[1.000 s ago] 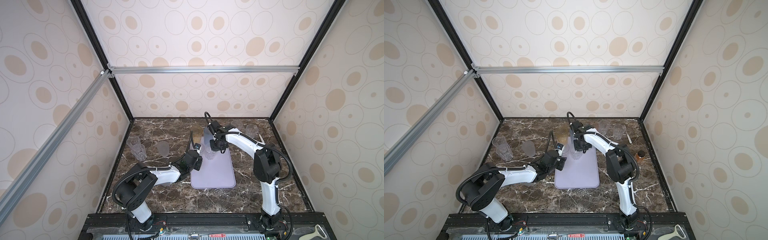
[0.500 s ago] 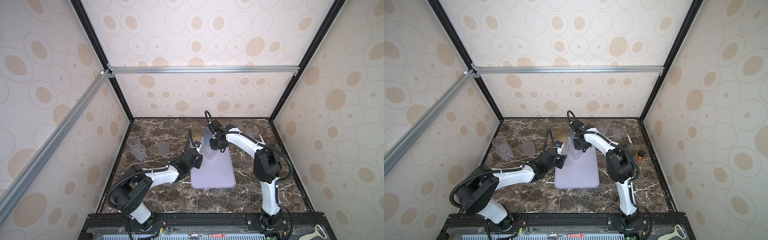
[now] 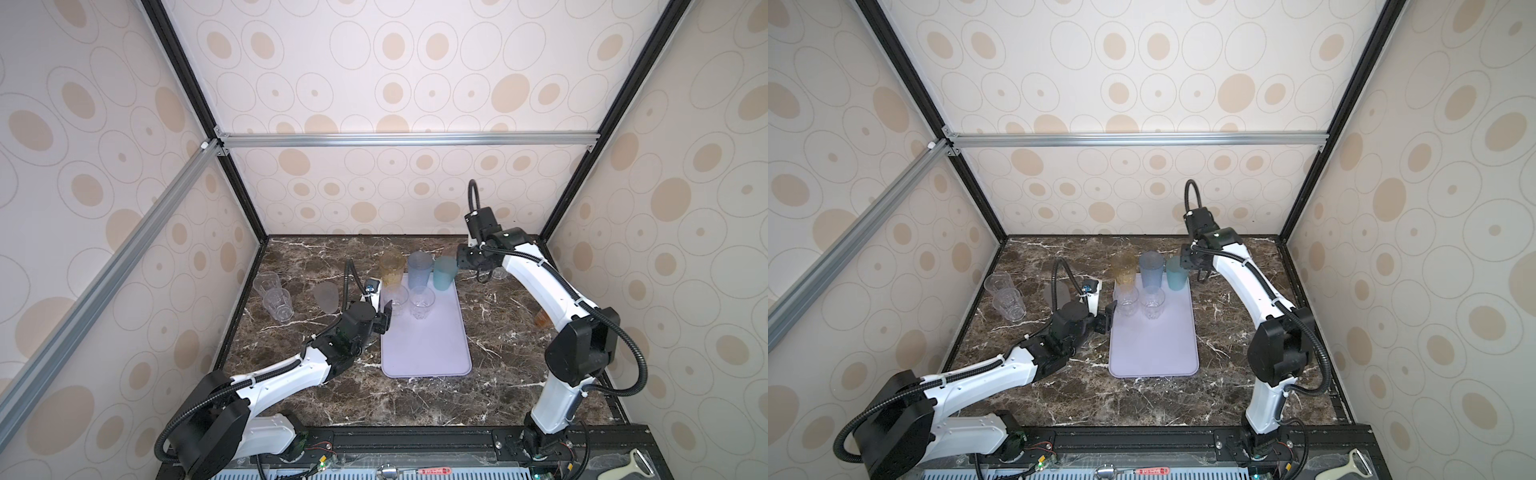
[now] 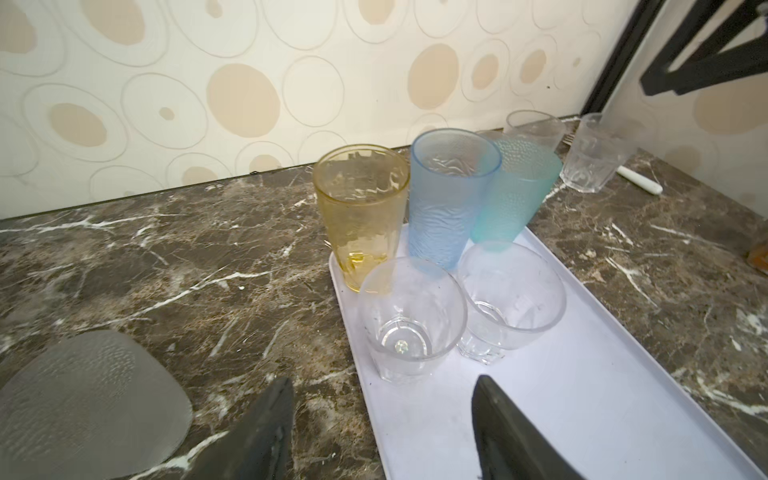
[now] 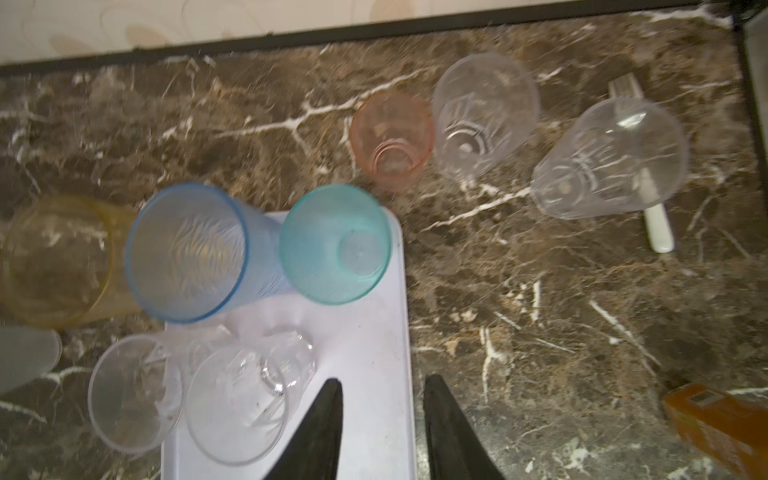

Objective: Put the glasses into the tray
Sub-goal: 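Lower the right gripper over the pink cup beyond the tray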

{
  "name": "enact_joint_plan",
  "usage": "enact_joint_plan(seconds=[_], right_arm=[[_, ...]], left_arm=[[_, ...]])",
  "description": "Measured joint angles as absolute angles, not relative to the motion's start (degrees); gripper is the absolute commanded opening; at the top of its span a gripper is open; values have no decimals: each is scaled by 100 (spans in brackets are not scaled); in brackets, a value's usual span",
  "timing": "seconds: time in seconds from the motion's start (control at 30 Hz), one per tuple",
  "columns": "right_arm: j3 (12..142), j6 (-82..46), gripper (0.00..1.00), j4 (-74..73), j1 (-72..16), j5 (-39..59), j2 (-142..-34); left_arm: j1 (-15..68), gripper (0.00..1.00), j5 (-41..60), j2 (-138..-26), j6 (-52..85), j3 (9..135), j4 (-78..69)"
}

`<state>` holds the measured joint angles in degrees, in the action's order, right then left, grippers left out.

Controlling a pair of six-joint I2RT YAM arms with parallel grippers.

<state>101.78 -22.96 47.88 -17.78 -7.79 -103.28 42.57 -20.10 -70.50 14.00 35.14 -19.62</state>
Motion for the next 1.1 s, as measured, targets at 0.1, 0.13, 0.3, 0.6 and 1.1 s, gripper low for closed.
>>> enact_joint_plan(seconds=[0.1, 0.13, 0.3, 0.6, 1.1], right_arm=[[10073, -2536, 42, 4491, -1437, -733, -10390], [10068, -2617, 43, 4407, -1369, -735, -10447], [10433, -2993, 43, 4117, -1164, -458, -11168], [11076, -3557, 43, 3857, -996, 108, -12379], [11583, -3726, 42, 3765, -1000, 349, -12901]], left_arm=[[4244, 80, -2290, -6921, 1282, 3500, -1892], [4233, 81, -2377, -6888, 1240, 3500, -1852], [4139, 81, -2550, -6740, 1155, 3485, -1658], [4106, 80, -2515, -6659, 1203, 3391, -1529], [3887, 78, -2405, -6740, 1376, 3391, -1275]])
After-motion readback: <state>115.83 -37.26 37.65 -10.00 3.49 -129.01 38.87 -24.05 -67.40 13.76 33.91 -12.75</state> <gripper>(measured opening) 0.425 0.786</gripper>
